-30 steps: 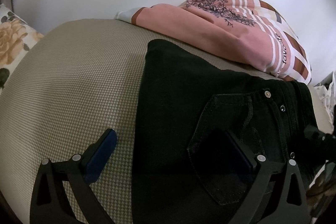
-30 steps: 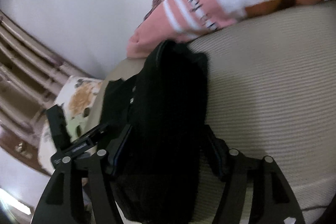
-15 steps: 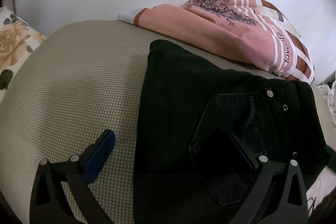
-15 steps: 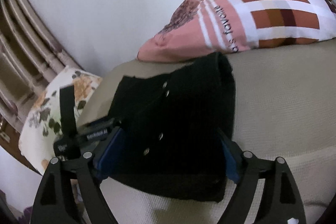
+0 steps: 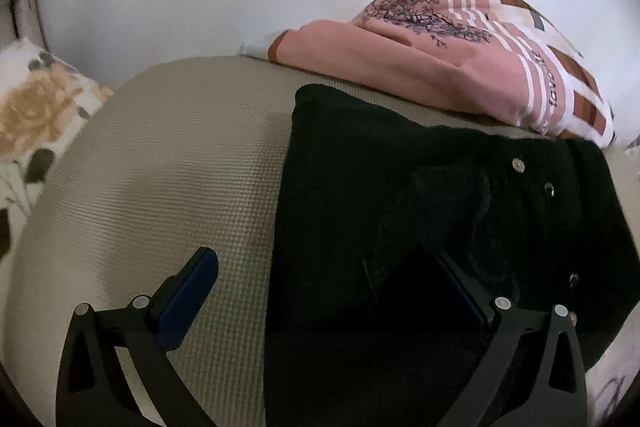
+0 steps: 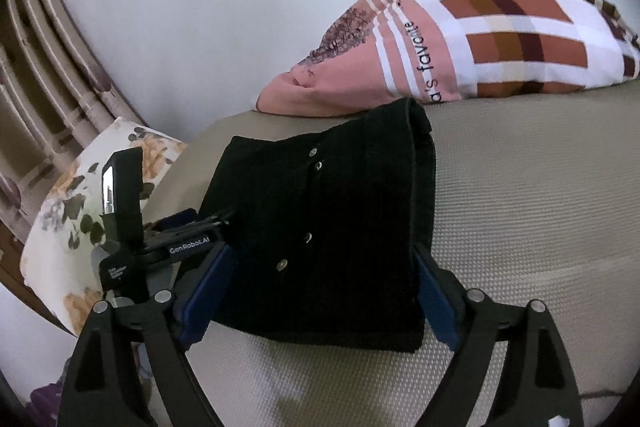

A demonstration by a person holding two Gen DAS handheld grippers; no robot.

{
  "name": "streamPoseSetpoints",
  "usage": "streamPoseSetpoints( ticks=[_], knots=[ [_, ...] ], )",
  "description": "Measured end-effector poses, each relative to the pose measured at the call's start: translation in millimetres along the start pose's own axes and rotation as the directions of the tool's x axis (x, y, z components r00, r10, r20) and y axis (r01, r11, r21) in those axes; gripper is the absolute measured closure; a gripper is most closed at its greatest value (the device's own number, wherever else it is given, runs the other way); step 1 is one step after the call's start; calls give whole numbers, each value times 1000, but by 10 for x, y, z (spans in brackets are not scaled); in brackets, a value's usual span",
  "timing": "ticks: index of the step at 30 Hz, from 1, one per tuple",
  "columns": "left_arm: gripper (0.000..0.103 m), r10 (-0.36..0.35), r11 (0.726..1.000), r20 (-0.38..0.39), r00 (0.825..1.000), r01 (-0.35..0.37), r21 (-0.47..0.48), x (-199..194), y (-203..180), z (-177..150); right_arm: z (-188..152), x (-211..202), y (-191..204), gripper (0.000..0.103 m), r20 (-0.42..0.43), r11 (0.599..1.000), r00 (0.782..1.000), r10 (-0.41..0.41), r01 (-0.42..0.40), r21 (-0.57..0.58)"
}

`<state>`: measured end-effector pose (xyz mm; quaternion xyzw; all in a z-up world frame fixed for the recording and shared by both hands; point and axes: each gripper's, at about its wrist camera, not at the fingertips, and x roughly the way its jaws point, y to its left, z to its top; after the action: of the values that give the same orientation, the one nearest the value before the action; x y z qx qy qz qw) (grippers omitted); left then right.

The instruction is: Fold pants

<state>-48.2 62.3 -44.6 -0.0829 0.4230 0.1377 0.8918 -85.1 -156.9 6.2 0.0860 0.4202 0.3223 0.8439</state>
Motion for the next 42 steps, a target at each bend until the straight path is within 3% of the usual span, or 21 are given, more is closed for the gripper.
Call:
streamPoseSetpoints(
  ticks=[6, 16, 22, 25, 28, 31, 34, 37, 40, 42],
  knots=[
    [0, 82, 995, 52, 995, -86, 60, -285, -124, -175, -89, -137, 74, 11, 28, 999, 999, -42, 43, -3],
    [0, 146, 988, 96, 985, -150, 41, -819, -274, -512, -217, -427, 202, 10, 66, 998, 998, -23, 27, -60],
    [0, 80, 997, 185, 979, -83, 6, -1304, -391, -659, -238, -734, 314, 9, 128, 995, 991, -27, 40, -96],
    [0, 7, 998, 307, 952, 13, -62, -1642, -337, -754, -254, -872, 357, 8, 148, 993, 989, -29, 45, -110],
    [0, -8, 993, 371, 928, 51, -108, -1906, -276, -775, -283, -1016, 393, 7, 164, 992, 986, -28, 49, -121],
    [0, 65, 994, 396, 916, -24, -108, -2139, -317, -716, -307, -1128, 416, 7, 172, 991, 985, -25, 47, -125],
    [0, 51, 991, 431, 901, 8, -134, -2385, -261, -687, -319, -1263, 436, 7, 185, 992, 983, -19, 42, -122],
    [0, 113, 985, 444, 889, -42, -168, -2650, -228, -633, -304, -1398, 445, 6, 204, 993, 979, -13, 37, -114],
    [0, 162, 983, 533, 831, -86, -164, -3017, -223, -634, -280, -1547, 472, 4, 227, 994, 974, -2, 27, -109],
    [0, 213, 975, 554, 805, -137, -175, -3219, -228, -595, -261, -1645, 507, 4, 243, 994, 970, 9, 18, -111]
  ],
)
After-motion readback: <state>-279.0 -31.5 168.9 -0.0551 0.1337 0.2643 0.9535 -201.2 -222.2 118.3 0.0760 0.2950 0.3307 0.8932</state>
